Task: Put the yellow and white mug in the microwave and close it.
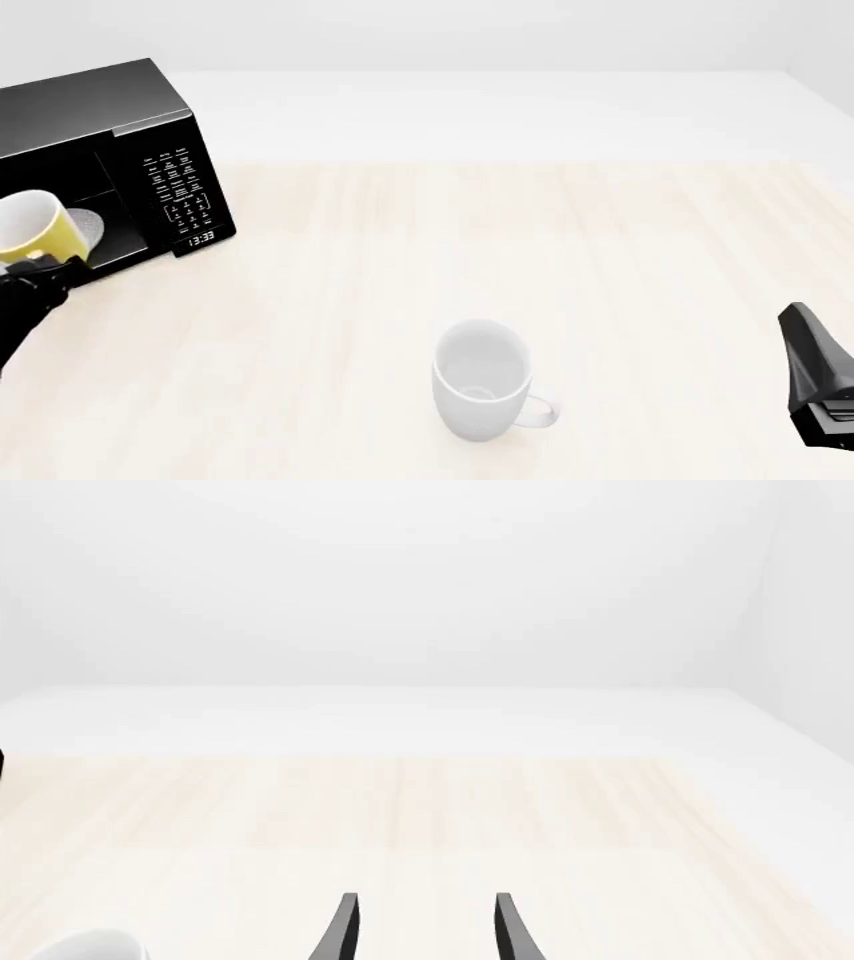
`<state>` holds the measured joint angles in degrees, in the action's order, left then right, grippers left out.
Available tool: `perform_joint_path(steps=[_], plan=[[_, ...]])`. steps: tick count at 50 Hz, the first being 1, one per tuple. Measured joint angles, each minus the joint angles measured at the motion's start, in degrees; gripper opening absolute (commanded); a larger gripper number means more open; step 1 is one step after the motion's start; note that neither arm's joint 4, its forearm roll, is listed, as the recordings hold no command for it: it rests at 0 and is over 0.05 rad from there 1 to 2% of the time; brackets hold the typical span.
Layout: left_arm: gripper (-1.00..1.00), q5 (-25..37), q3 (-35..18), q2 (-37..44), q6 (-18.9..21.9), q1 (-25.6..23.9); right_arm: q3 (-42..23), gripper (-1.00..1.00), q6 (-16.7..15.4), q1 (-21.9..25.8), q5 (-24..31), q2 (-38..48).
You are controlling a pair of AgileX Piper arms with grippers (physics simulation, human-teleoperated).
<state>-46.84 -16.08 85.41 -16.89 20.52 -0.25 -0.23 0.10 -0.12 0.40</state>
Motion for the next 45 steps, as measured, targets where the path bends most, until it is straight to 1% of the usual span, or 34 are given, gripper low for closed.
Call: perform_joint_path(steps=[20, 45], plan=[[-1.0, -1.51, -2.86, 6.64, -0.32, 1.97, 0.0, 1.0, 0.0, 0.0, 0.0, 0.0], [-1.0, -0.67, -5.98, 8.9, -1.12, 2.65, 0.0, 1.0, 0.0, 0.0, 0.0, 0.0]])
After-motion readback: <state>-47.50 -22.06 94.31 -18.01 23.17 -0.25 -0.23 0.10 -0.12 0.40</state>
